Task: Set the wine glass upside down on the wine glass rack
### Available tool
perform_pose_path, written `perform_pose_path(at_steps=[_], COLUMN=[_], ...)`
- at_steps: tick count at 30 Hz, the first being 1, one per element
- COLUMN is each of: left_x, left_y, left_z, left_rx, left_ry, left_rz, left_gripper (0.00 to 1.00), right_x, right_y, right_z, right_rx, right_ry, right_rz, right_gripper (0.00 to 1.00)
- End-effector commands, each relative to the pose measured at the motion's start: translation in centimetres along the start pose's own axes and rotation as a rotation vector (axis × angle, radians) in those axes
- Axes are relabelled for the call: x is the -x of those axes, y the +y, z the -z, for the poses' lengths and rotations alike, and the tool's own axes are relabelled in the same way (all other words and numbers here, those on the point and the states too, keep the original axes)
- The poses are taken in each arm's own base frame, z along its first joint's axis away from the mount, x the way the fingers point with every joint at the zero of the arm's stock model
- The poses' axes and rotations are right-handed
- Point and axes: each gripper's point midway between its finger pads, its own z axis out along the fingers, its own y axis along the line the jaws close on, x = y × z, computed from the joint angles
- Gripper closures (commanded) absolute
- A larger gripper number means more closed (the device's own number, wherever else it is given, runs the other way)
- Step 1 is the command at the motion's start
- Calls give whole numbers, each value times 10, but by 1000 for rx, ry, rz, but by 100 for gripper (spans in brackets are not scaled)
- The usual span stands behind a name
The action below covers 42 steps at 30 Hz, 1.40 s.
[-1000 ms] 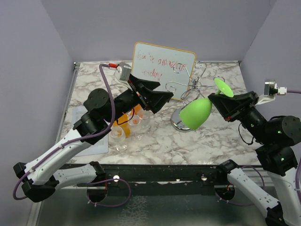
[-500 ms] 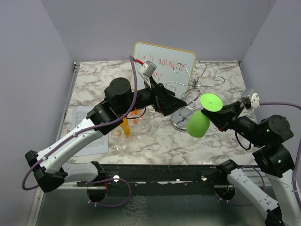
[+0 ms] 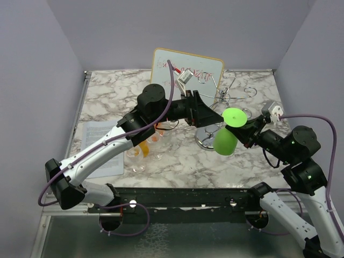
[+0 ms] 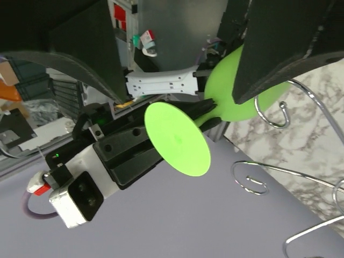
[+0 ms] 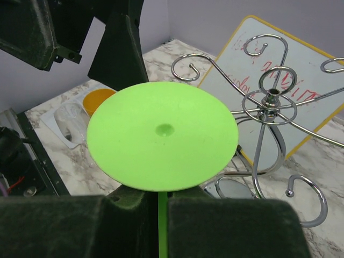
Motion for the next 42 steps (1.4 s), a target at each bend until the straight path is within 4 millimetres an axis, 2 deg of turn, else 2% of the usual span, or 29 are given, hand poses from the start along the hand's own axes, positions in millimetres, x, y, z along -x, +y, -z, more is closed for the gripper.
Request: perform_pose_path(at_steps=[1, 5, 10, 16, 19, 20, 21, 22, 25, 32, 36, 42], left_x=[0, -4, -9, -14, -12, -11, -10, -9, -7, 2, 9, 18], left_y=[-16, -16, -12, -8, -11, -11, -12, -13, -12, 5, 16, 30], left_z=[-4, -9, -15, -22, -24, -24, -24, -24, -24, -28, -28, -29], left_rx=[-114, -154, -155, -162, -170, -171, -175, -179, -173, -125, -91, -47], left_ry=[28, 64, 97, 141, 142, 140, 137, 134, 121, 86, 50, 8], left_rz=[92, 147, 188, 228, 230, 229, 224, 217, 207, 273, 312, 356], left_gripper=[28, 42, 47, 67, 84, 97, 100, 100, 100, 100, 100, 100], right_x=[-7, -11, -10, -11, -16, -17, -18, -18, -17, -20, -30, -28], right_y=[-4, -5, -1, 1, 1, 1, 1, 1, 2, 2, 5, 11], right_z=[-2, -2, -4, -5, -6, -7, -7, -7, -4, 11, 19, 33], right_rx=[-2, 4, 29, 50, 54, 52, 51, 51, 40, -17, -25, -28], right_ry=[11, 14, 5, -1, 11, 16, 20, 20, 37, 28, 48, 35], right_rz=[68, 91, 106, 117, 115, 111, 102, 92, 50, -35, -60, -71], right_gripper=[100, 99, 100, 99, 99, 99, 99, 97, 82, 49, 39, 33])
